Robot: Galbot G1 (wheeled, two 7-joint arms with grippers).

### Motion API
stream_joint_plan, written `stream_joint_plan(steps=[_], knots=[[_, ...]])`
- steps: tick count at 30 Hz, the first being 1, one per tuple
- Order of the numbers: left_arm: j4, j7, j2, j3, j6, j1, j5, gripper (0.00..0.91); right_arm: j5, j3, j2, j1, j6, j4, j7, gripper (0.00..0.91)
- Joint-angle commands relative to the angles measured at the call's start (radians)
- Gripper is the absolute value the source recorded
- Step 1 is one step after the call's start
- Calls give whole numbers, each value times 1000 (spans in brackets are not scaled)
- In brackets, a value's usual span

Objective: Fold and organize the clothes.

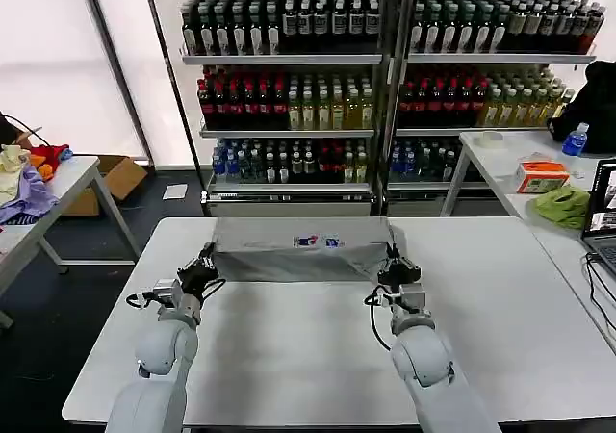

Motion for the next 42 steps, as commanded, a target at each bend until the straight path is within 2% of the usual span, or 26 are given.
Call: stream_joint_plan(steps=[1, 13, 28, 29, 30, 31, 32, 33, 42], knots=[[99, 0, 0, 1, -8, -62, 8, 0, 8, -20, 3, 98, 1, -117, 1, 0], [143, 1, 9, 30, 4, -100, 18, 0, -29, -2, 34, 133, -14, -216, 9, 0], [135, -1, 14, 54, 25, -99, 19, 10, -34, -5, 56, 181, 14, -273, 30, 0], [134, -1, 14, 53, 29, -100, 21, 312, -39, -6, 60, 195, 15, -285, 28, 30], [133, -1, 16, 52, 32, -100, 21, 907, -39, -6, 61, 196, 14, -288, 26, 141], [132, 0, 16, 52, 37, -100, 22, 907, -40, -7, 62, 202, 3, -295, 21, 383], [130, -4, 18, 52, 41, -99, 24, 907, -46, -9, 62, 205, -10, -299, 16, 867], [129, -4, 19, 52, 45, -99, 30, 907, -50, -9, 63, 205, -13, -301, 16, 907], [110, -1, 22, 55, 1, -106, 41, 907, -50, -10, 66, 188, -47, -285, 34, 907]])
